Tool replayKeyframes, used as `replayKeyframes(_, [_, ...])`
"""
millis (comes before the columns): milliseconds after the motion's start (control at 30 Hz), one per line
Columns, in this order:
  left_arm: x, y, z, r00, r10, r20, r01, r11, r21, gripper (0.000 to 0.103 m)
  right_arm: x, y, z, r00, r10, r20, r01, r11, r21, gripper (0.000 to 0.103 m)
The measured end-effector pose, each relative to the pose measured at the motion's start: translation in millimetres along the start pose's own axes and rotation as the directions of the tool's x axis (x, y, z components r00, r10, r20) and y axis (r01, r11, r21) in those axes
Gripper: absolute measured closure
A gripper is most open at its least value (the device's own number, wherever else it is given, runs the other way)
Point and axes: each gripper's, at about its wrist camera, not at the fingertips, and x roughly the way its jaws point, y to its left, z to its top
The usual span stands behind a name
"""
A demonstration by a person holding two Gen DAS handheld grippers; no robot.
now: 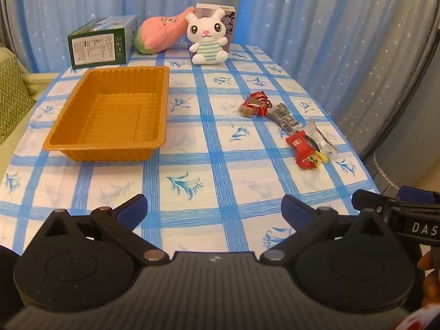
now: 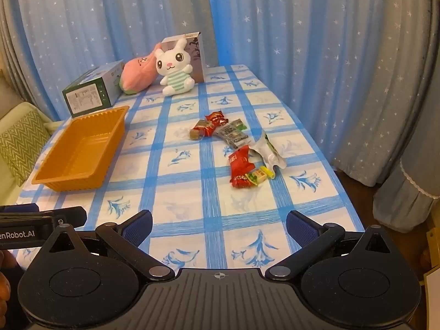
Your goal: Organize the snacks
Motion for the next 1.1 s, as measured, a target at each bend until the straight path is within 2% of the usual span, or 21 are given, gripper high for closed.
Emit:
replayKeyframes(67, [-3.6,3.1,-4.9,1.0,-0.023,0.019,0.024,1.0,-0.018,0.0,0.1,0.3,-0.2,1.0,-0.001,0.002,0.001,1.0,-0.003,0.0])
replayKeyframes(167, [-1.4,7.0,0.6,0.999,-0.037,-0.009,0.036,0.999,-0.039,0.0,0.6,0.6,-0.6,1.0,-0.001,-0.002,0.001,1.0,-0.002,0.0])
replayKeyframes(500, [0.2,1.8,-0.7,1.0,-0.008,0.009,0.008,1.0,-0.005,0.001,0.7,0.7,-0.1,1.0,0.0,0.0,0.0,1.0,-0.002,0.0])
replayKeyframes(1100, [0.2,2.5,-2.1,1.0,-0.009,0.011,0.009,1.0,-0.003,0.001,1.6,0.1,-0.5,1.0,-0.002,-0.003,0.002,1.0,-0.002,0.0])
